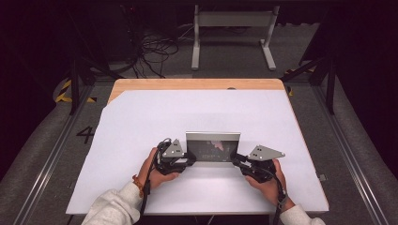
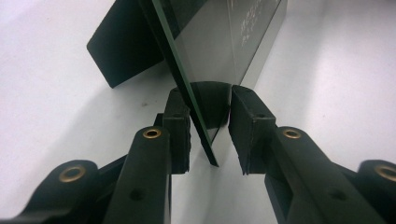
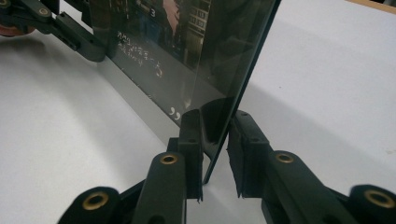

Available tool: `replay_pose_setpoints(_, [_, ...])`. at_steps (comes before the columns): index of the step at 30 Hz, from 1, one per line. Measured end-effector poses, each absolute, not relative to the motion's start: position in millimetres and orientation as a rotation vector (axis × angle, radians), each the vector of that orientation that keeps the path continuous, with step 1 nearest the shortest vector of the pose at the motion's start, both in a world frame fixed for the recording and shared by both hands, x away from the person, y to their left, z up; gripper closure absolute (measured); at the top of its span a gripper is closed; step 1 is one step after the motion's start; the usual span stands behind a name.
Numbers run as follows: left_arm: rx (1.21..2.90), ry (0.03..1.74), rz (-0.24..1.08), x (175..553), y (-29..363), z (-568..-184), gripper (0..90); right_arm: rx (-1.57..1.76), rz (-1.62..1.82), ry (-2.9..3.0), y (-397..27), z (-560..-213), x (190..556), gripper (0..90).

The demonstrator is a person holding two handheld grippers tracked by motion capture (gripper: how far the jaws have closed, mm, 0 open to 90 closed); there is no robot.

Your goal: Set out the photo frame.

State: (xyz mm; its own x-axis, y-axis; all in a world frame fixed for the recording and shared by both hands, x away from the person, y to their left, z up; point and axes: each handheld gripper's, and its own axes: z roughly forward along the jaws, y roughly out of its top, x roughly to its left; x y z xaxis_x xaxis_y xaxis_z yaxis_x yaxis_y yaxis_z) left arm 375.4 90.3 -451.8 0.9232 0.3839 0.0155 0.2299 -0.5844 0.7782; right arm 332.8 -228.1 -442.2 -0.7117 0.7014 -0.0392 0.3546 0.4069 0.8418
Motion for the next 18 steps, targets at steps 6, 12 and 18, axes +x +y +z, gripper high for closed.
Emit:
replay_pose_setpoints(6, [2.220, 0.444, 0.231, 375.6, 94.5, -451.6, 70.4, 0.907, 1.218, 2.267, -222.4, -443.6, 334.1, 75.3])
replay_pose_setpoints(12, [2.220, 0.442, 0.229, 375.7, 94.6, -452.6, 70.2, 0.902, 1.210, 2.267, -221.3, -444.5, 333.8, 75.3])
replay_pose_setpoints(18, [2.225, 0.440, 0.253, 373.4, 97.8, -450.9, 72.3, 0.869, 1.162, 2.257, -220.2, -443.9, 330.8, 77.0])
